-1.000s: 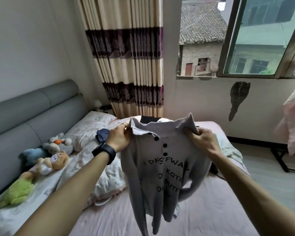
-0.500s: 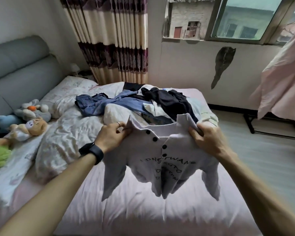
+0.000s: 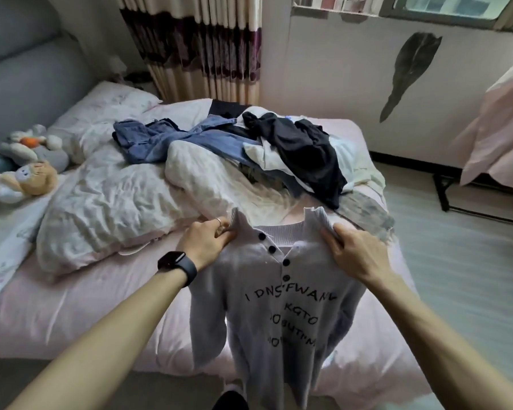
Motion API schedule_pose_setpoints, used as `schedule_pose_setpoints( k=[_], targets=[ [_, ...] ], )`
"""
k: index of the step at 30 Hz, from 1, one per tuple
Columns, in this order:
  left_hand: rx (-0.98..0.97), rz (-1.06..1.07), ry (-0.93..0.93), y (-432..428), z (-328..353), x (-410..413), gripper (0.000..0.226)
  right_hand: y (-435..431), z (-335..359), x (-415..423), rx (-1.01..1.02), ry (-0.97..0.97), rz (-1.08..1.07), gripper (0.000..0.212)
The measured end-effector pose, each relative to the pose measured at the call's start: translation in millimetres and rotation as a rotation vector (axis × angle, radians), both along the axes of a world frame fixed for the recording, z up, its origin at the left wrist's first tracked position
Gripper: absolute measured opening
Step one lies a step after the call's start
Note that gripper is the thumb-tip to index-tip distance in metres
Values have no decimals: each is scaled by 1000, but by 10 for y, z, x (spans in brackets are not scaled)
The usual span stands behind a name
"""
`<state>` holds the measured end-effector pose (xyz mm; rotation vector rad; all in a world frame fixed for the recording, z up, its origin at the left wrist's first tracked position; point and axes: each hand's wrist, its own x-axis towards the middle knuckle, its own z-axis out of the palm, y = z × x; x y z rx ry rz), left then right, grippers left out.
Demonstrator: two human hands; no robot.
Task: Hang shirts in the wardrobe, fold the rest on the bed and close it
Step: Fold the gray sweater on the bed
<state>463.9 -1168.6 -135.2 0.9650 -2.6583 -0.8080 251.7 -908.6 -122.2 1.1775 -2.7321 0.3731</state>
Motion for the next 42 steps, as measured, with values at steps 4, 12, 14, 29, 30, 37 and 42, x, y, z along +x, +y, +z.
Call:
schedule_pose_setpoints(
  k=[4,12,14,29,30,37,42],
  targets=[
    [-8,-7,-59,-344,-587,-521,20,-435,-711,-436,57,-30,3,41],
    [-70,-86,-198,-1581,-1939,-2162,24,-1655,-2264,-1811,138,9,-44,32],
    [-77,-125,-217,-1847,-2214,-2536,28,-1928,-2528,-2130,164,19,-63,33],
    [-505,-345,-187,-1529,-3521,-3019,45,-2049,-3926,-1973,124,-249,-113,53],
    [-522,-440,-169,-1364,-3508,-2873,47,-1899,-3913,-1788,113,-261,-95,52],
    [-295,-623,-443,198,-3411,-1313,53,-484,-3713,-251,164,-424,-108,53],
    [-166,-429,-708,948,-3492,-455,72,393,-3623,506,304,-659,-164,67]
  ],
)
